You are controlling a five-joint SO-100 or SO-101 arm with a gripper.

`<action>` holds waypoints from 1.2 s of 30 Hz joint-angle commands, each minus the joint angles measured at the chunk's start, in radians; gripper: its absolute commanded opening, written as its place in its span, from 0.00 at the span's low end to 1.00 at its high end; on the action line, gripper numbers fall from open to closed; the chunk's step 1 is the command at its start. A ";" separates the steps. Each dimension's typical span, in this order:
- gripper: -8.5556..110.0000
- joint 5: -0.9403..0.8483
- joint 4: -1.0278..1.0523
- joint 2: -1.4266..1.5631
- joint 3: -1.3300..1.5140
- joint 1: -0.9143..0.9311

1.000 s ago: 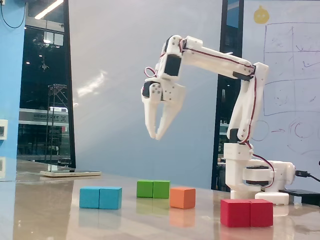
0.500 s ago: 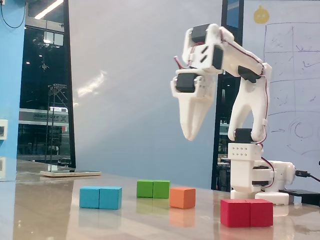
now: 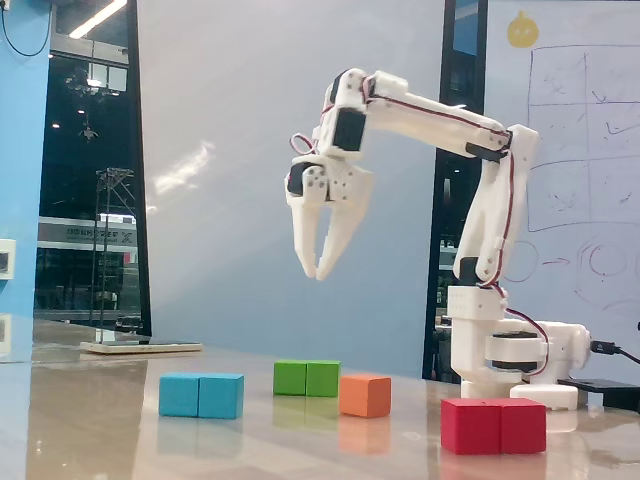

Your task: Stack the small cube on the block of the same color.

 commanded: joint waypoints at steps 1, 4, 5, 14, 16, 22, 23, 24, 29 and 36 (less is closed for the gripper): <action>0.08 -0.006 -0.002 0.012 -0.051 -0.055; 0.08 0.000 -0.002 0.015 -0.051 -0.239; 0.07 0.002 -0.002 0.018 -0.051 -0.311; 0.07 0.005 -0.106 0.032 -0.048 -0.462; 0.07 0.005 -0.195 0.052 -0.044 -0.397; 0.07 0.002 -0.371 0.176 0.178 -0.299; 0.07 0.002 -0.396 0.215 0.239 -0.293; 0.07 0.002 -0.414 0.259 0.307 -0.291; 0.07 0.000 -0.523 0.491 0.650 -0.296; 0.07 -0.002 -0.601 0.833 1.025 -0.295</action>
